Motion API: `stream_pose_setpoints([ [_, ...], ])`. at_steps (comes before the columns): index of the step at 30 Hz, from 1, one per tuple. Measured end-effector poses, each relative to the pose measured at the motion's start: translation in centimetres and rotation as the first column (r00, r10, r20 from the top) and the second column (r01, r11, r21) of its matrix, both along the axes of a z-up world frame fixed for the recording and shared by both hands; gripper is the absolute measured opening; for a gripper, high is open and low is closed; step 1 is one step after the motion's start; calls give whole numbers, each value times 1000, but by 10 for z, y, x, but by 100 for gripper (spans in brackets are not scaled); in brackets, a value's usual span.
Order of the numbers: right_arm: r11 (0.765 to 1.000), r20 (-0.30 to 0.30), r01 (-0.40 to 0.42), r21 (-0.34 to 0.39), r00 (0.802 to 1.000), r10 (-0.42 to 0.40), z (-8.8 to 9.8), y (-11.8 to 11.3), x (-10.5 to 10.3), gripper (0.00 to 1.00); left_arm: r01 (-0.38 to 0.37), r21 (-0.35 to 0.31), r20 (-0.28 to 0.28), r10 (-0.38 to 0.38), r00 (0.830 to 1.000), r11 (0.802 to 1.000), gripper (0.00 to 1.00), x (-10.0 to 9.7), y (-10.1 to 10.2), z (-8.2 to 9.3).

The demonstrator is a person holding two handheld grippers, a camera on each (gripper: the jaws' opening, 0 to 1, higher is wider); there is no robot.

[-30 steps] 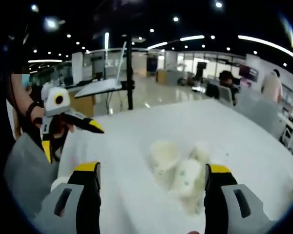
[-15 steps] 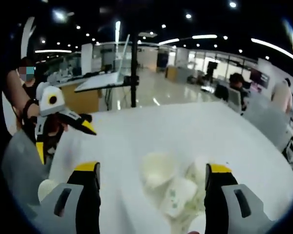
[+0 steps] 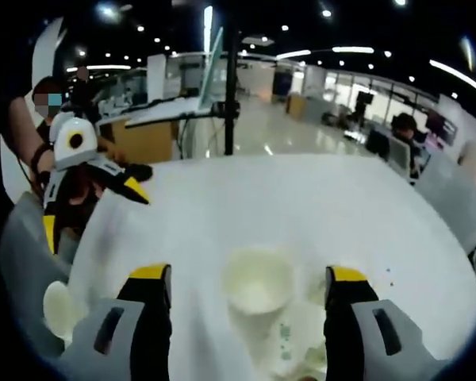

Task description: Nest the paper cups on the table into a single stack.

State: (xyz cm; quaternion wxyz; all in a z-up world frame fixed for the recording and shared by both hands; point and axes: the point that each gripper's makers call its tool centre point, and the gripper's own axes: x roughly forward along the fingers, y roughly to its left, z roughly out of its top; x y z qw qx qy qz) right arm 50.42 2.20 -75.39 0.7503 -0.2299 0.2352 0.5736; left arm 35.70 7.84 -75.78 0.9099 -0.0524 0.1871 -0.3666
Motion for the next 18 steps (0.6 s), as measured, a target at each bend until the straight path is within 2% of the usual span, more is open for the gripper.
stream_pose_setpoints([
  [18,999,-22,-20,-40,1000,19,-20,7,8,65,2,-10,-16,-2,1000,1000,96,-5,-5,-7],
])
